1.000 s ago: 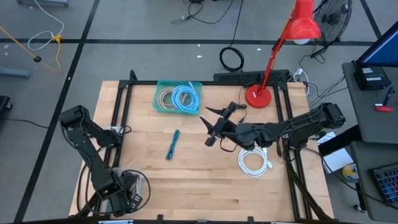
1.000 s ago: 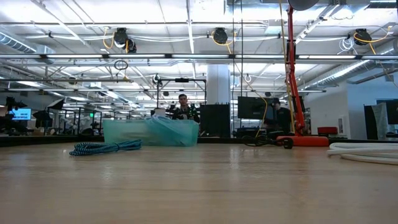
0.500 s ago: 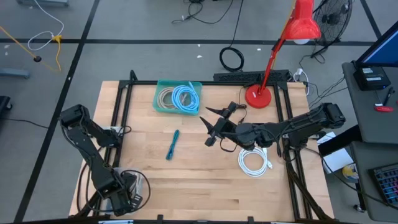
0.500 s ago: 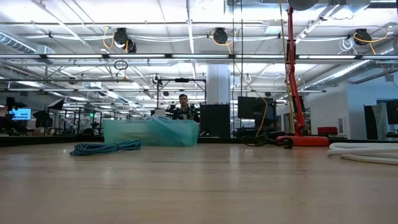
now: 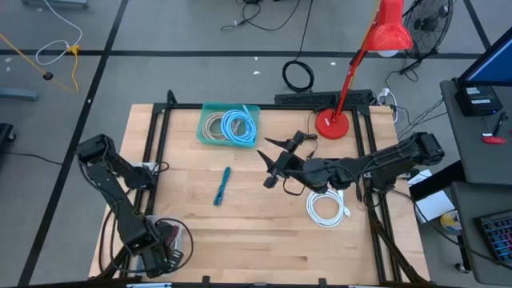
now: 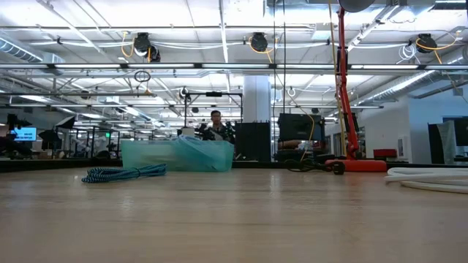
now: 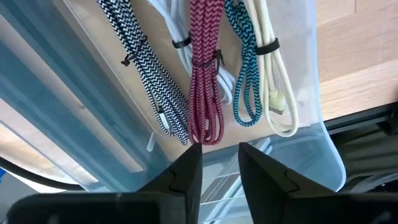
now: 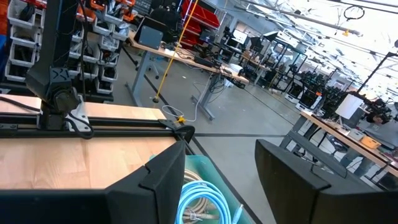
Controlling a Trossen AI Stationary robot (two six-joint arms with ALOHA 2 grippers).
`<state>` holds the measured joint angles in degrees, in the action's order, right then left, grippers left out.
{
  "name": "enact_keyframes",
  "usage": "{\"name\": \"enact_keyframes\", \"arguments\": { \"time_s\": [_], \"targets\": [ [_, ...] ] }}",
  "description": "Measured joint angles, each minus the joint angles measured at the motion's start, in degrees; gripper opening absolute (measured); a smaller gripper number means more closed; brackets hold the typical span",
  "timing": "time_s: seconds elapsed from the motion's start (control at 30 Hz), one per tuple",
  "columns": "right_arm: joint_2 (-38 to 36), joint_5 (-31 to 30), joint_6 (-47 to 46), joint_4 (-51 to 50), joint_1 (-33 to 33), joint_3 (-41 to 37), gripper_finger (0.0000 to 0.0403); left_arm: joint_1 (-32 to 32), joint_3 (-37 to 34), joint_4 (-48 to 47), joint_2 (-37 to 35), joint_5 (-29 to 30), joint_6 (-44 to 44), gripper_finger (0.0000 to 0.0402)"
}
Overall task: Pick & Place USB Port
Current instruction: Put the white HDMI cable into the green bin
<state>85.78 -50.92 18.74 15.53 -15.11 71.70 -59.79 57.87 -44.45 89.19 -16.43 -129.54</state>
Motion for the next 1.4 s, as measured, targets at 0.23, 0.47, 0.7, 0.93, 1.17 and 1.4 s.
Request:
{"name": "enact_keyframes", "arguments": {
  "time_s": [0.23,0.47,0.7,0.93,1.17,1.4],
  "targets": [
    [-0.02,0.00,-0.02,0.00,0.00,0.00,0.0187,1.21,0.16,-2.49,0.13,0.75,1.92,0.0119],
    [-0.01,0.00,-0.02,0.02,0.00,0.00,0.0187,5.19,0.00,3.67,0.33,2.49,13.23,0.0119],
    [-0.01,0.02,-0.02,0.02,0.00,0.00,0.0187,7.65,0.00,8.80,-0.37,-1.02,19.65,0.0120],
    [-0.01,0.02,0.40,0.02,-0.47,0.00,0.0187,12.70,0.00,11.55,-3.70,8.48,35.56,0.0120],
    [-0.01,0.16,3.62,0.02,-3.00,0.00,0.0187,20.43,0.00,11.58,-8.30,24.39,55.13,0.0120],
    [0.00,0.17,6.89,0.00,-7.87,0.00,0.0187,27.33,0.00,11.45,-9.33,39.76,71.24,0.0120]
  ]
}}
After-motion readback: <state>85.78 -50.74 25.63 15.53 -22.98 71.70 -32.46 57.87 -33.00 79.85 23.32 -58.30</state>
